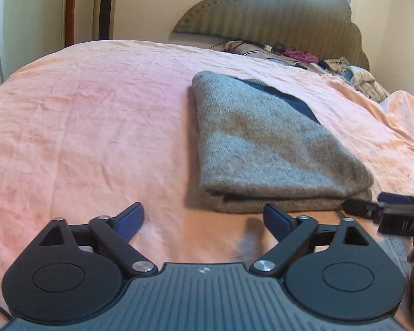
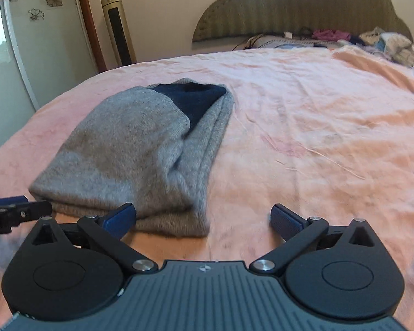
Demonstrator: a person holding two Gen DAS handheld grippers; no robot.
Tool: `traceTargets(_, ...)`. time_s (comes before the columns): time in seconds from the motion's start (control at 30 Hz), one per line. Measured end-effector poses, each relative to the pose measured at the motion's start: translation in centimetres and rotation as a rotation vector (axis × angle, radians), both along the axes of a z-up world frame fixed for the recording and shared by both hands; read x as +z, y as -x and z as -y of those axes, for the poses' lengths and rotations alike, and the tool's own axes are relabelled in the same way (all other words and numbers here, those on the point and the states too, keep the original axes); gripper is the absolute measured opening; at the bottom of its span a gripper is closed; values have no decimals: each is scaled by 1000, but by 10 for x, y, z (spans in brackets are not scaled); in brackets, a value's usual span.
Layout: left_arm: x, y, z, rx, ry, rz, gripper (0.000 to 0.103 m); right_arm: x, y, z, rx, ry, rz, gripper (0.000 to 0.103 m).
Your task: Fold small clothes
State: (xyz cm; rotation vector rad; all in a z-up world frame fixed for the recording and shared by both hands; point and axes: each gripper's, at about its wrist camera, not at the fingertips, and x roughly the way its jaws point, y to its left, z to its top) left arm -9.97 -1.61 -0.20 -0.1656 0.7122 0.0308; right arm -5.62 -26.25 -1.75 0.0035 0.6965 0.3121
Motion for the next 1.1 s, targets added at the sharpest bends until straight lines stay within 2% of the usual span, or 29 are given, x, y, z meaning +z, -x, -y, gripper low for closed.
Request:
traceTargets(0.03, -1, -1, 5, 10, -10, -2, 103, -1, 3, -7, -11, 42, -1, 103)
traceTargets(0.1, -5, -3, 15, 29, -69, 3, 103, -3, 7, -19, -33, 103, -3, 103)
traceTargets(0.2, -8, -5, 24, 23, -138, -9, 103, 0, 7, -23, -75, 94, -30, 103)
traceTargets(0.33, -8, -1, 20, 25, -111, 8, 103, -3, 13, -21, -87, 87, 16, 103)
traceTargets(0.8, -8, 1, 25, 26, -139, 3, 103, -3, 13, -24, -91, 86, 23, 103)
traceTargets(1.1, -7, 3, 22, 28, -117, 13, 103, -3, 13, -23, -90, 85, 23, 103)
